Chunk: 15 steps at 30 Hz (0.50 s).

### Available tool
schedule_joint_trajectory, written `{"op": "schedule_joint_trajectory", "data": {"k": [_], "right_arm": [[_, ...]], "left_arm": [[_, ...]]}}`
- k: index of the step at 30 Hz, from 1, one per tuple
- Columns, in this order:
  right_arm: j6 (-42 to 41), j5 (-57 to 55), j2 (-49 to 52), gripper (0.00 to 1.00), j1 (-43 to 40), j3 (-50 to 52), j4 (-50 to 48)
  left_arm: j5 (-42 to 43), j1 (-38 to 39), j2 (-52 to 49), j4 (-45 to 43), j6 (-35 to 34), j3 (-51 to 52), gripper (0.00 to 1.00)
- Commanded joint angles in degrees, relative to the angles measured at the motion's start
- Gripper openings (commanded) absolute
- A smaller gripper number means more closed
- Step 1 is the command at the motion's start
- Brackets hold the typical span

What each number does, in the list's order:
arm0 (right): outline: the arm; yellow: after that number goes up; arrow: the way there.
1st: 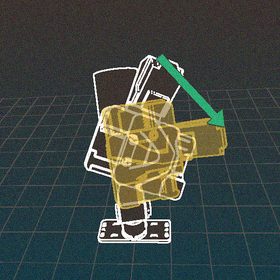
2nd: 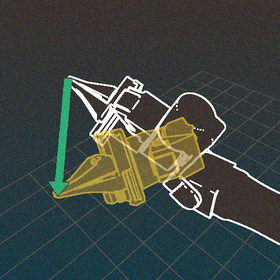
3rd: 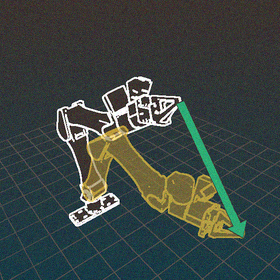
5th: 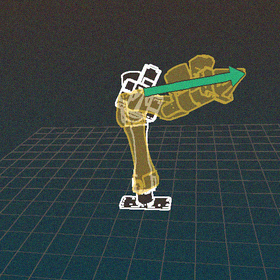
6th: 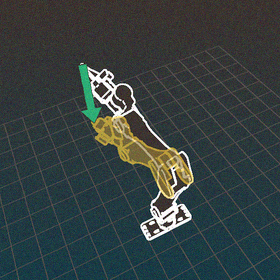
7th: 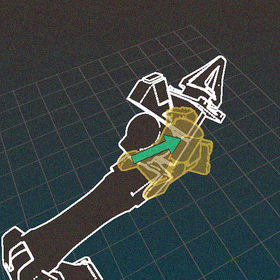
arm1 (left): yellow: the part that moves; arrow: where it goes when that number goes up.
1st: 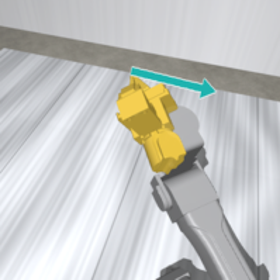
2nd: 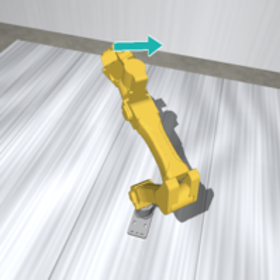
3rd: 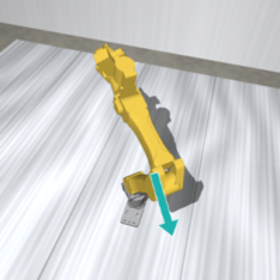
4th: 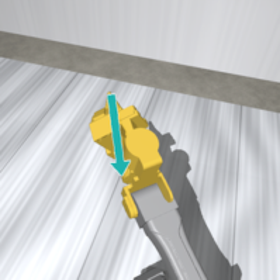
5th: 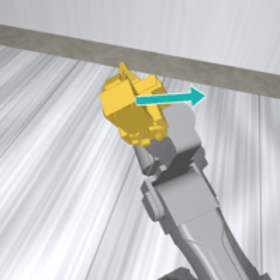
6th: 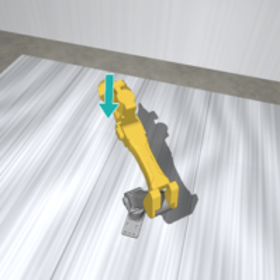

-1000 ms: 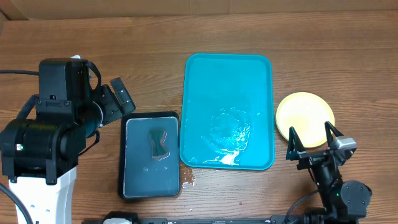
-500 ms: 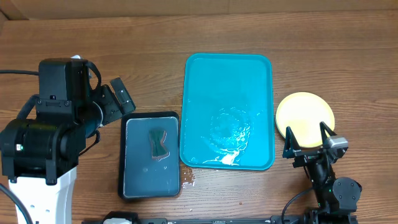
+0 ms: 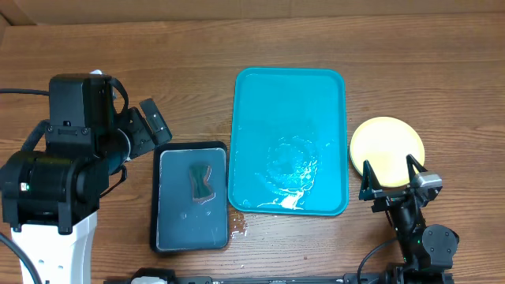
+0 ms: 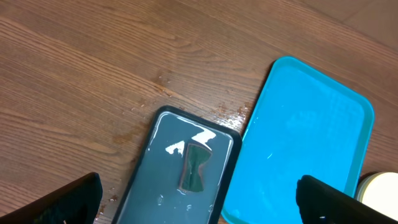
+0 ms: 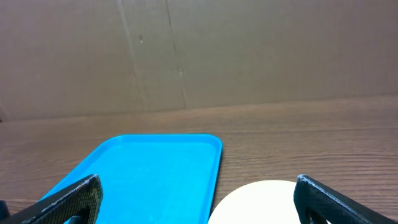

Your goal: Clean dirty plates on tray and stack at the side

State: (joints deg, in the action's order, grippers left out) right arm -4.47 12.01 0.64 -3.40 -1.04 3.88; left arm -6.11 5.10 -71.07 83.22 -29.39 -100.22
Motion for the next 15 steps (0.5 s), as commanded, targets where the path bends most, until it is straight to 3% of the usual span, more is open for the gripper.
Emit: {"op": "schedule_joint_trajectory", "data": {"k": [1, 6, 9, 15], "right_arm": [[0.02, -0.42, -0.37, 1.0, -0.11, 0.57, -0.33], [0.02, -0.44, -0.37, 1.0, -0.11, 0.57, -0.33], [0.0, -0.42, -0.37, 1.0, -0.11, 0.57, -0.33], [0.0, -0.42, -0.37, 1.0, -0.11, 0.57, -0.33]], "left_arm": [[-1.88, -0.31, 0.07, 0.24, 2.62, -0.31, 1.0], [-7.5, -0.22, 7.21, -3.37, 5.01, 5.6, 1.0], [-8.85, -0.24, 14.78, -16.04, 6.34, 14.49, 1.0], [3.8, -1.64, 29.73, -44.92, 19.39, 38.23, 1.0]]}}
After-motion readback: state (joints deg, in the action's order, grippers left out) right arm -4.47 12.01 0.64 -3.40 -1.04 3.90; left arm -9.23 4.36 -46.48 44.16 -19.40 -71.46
